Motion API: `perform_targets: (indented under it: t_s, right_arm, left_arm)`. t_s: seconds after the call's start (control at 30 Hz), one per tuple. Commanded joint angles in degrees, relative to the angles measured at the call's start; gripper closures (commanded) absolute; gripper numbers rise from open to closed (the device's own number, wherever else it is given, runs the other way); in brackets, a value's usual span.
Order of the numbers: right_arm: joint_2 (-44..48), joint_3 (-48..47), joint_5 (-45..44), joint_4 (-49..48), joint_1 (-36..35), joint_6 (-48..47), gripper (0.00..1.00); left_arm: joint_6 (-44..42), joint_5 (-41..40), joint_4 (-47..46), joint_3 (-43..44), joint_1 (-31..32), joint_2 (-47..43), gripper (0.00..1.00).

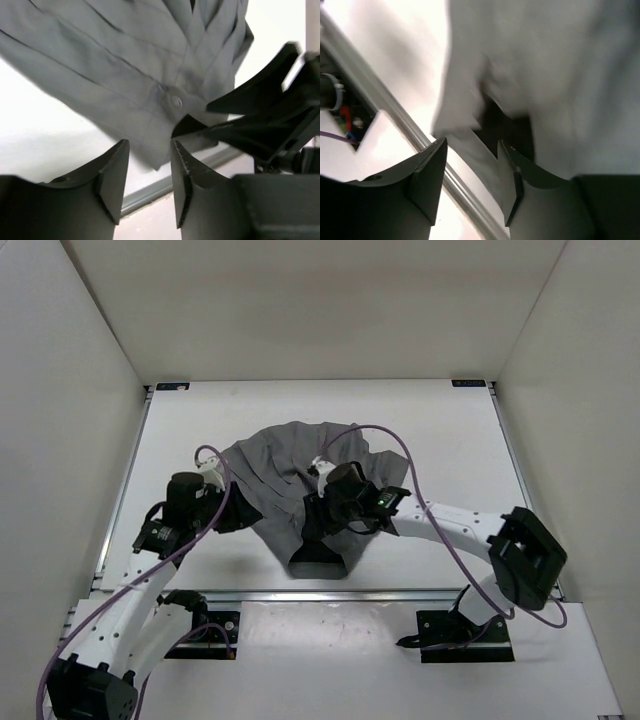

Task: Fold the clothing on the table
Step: Flatten the skirt out

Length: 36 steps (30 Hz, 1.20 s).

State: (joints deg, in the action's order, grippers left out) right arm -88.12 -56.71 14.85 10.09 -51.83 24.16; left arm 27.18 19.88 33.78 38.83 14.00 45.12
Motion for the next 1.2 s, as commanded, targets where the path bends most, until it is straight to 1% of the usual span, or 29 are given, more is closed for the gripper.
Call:
perform_targets:
  t_s: [0.0,0.03,0.13,0.17,0.23,0.27,0.33,0.37,0.47,0.57,0.7,0.73,0.77,0.83,0.93,1.0,1.07,1.17]
  right_arm:
    - [7.9,3.3,-10.0,7.2,1.3,3.4,0.56]
    - [9.7,4.8,-12.2,10.0,2.1,4.9,0.54]
    - [14.4,7.9,-13.5,13.1,4.2,7.8,0.52]
    - [15.9,8.6,-14.0,13.4,4.4,8.2,0.51]
    - [17.4,10.5,-13.3,13.6,5.2,9.1,0.50]
    - [17.6,11.0,-13.5,13.4,5.3,9.3,0.50]
    - [18.4,12.1,-13.2,12.9,5.7,9.8,0.49]
    - [18.4,12.0,-12.9,12.6,5.4,10.0,0.49]
    - [18.2,12.1,-12.3,12.0,5.3,9.9,0.48]
    - [17.9,12.2,-12.0,11.6,5.0,9.8,0.49]
    - [18.9,12.6,-12.0,11.9,5.0,9.6,0.48]
    - [19.3,12.8,-12.0,11.5,5.0,9.3,0.48]
    - [19.6,12.8,-11.9,11.2,5.0,9.2,0.48]
    - [20.5,13.7,-12.0,10.8,5.4,9.0,0.48]
    - [22.1,15.6,-10.7,9.3,6.4,9.4,0.47]
    - [22.5,16.3,-9.8,8.5,7.5,8.9,0.48]
    - [22.7,17.2,-9.5,7.8,8.2,8.5,0.47]
    - [23.3,17.9,-8.8,8.3,9.1,7.7,0.47]
  left_arm:
    - [4.8,3.0,-1.7,-6.1,3.0,-2.1,0.50]
    - [6.7,3.8,-3.9,-8.7,4.9,-2.5,0.49]
    - [11.3,4.6,-9.7,-13.3,7.3,-1.2,0.47]
    - [12.4,5.1,-11.4,-14.1,8.1,-0.7,0.45]
    - [16.4,6.7,-18.4,-16.5,9.0,-0.1,0.39]
    - [17.8,7.0,-19.8,-16.9,9.7,0.2,0.37]
    - [21.7,6.9,-25.4,-17.9,10.5,1.4,0.35]
    - [22.3,6.1,-26.5,-17.9,10.6,2.6,0.28]
    - [24.0,5.0,-30.0,-16.9,10.8,5.7,0.28]
    - [26.6,3.5,-34.8,-16.4,10.5,7.8,0.25]
    - [27.4,2.4,-36.6,-14.7,10.5,14.2,0.24]
    - [27.7,2.7,-37.1,-14.2,10.8,15.9,0.25]
    - [28.8,2.7,-38.5,-14.6,10.7,17.0,0.22]
    - [29.6,1.8,-39.5,-14.1,11.1,18.2,0.24]
    - [29.3,-0.5,-37.8,-10.8,12.4,21.5,0.23]
    - [29.4,-0.1,-38.1,-9.1,12.7,24.7,0.21]
    - [30.6,0.0,-39.6,-7.9,13.3,26.1,0.21]
    - [30.8,-1.9,-39.3,-5.9,14.6,28.6,0.21]
